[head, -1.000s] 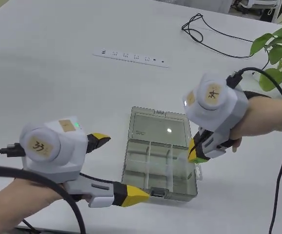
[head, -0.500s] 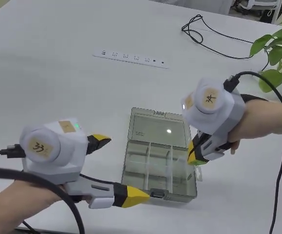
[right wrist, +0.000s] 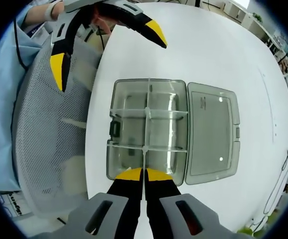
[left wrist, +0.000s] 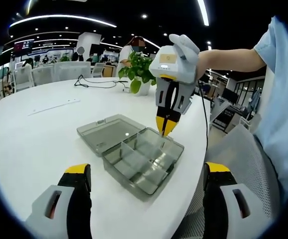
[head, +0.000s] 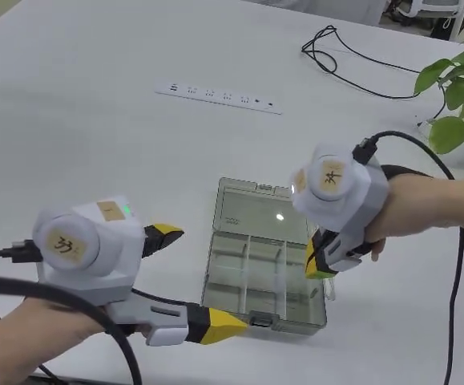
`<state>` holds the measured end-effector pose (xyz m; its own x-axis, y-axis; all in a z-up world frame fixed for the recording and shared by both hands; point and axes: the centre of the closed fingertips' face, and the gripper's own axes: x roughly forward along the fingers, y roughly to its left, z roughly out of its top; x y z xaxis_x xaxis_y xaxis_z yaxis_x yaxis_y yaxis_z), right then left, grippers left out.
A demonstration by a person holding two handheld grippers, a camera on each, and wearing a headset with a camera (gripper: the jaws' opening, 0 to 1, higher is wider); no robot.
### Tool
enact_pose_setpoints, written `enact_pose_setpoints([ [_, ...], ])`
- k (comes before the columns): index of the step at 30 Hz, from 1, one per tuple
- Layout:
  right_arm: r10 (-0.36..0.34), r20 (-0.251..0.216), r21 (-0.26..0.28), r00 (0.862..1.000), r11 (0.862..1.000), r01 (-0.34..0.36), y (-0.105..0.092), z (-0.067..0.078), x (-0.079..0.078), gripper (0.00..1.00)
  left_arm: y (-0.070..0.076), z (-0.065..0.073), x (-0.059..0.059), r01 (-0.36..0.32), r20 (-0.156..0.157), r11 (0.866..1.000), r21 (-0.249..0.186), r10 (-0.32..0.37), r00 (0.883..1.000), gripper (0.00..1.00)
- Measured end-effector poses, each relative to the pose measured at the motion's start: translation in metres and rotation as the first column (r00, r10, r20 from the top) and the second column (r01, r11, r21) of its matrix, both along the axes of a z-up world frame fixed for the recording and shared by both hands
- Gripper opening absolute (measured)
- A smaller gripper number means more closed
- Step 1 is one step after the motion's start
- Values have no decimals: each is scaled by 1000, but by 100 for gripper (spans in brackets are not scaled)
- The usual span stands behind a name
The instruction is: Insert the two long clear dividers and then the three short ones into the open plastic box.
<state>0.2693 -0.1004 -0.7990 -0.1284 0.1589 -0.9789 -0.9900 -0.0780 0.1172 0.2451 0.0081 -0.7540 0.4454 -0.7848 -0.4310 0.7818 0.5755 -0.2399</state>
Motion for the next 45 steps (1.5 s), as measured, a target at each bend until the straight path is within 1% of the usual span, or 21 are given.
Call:
enact_pose_setpoints([
  [8,-3,-9,-2,1000,1000,3,0,-5,0,2,1,0,0,-4,-5,1000,-3,4,1000,96],
  [11,-7,-10,-7,1000,1000,6,0,-11,0,2,-1,0,0,-2,-5,1000,-3,2,1000,96],
  [21,-31,11,-20,999,999,31,-2,-26,-1,2,1,0,0,-4,-5,1000,2,4,1000,95],
  [24,-28,21,-24,999,999,28,-2,-26,0,2,1,0,1,-7,-2,1000,-1,7,1000,95],
  [26,-25,33,-22,999,999,26,-2,-27,-1,2,1,-1,0,-8,-5,1000,-3,8,1000,95],
  [32,-58,41,4,998,998,58,-2,-27,0,2,0,-1,-2,0,-4,1000,1,0,1000,95],
  [35,-66,43,30,997,997,65,-2,-30,1,3,0,1,-2,6,1,1000,6,-6,1000,95],
  [37,-91,45,36,995,995,89,-4,-33,0,4,0,2,-2,4,4,1000,6,-5,1000,95],
  [38,-107,50,49,993,993,104,-5,-33,0,9,0,3,-2,3,5,1000,6,-3,1000,95],
  [39,-126,61,80,990,989,121,-2,-31,1,15,0,3,-2,3,5,1000,5,-3,1000,95],
  [40,-131,70,115,989,986,123,-1,-28,1,19,0,3,-2,1,6,1000,5,-1,1000,95],
  [41,-144,71,142,987,981,133,1,-24,1,24,0,3,-2,0,5,1000,5,-1,1000,95],
  [42,-169,64,184,984,971,155,3,-20,-1,27,1,3,-3,-1,4,1000,5,1,1000,96],
  [44,-191,57,233,980,957,173,4,-14,-3,34,1,2,-5,-3,4,1000,6,3,1000,96],
  [45,-214,57,272,975,943,191,4,-10,-4,37,2,0,-6,-5,0,1000,6,5,1000,96],
])
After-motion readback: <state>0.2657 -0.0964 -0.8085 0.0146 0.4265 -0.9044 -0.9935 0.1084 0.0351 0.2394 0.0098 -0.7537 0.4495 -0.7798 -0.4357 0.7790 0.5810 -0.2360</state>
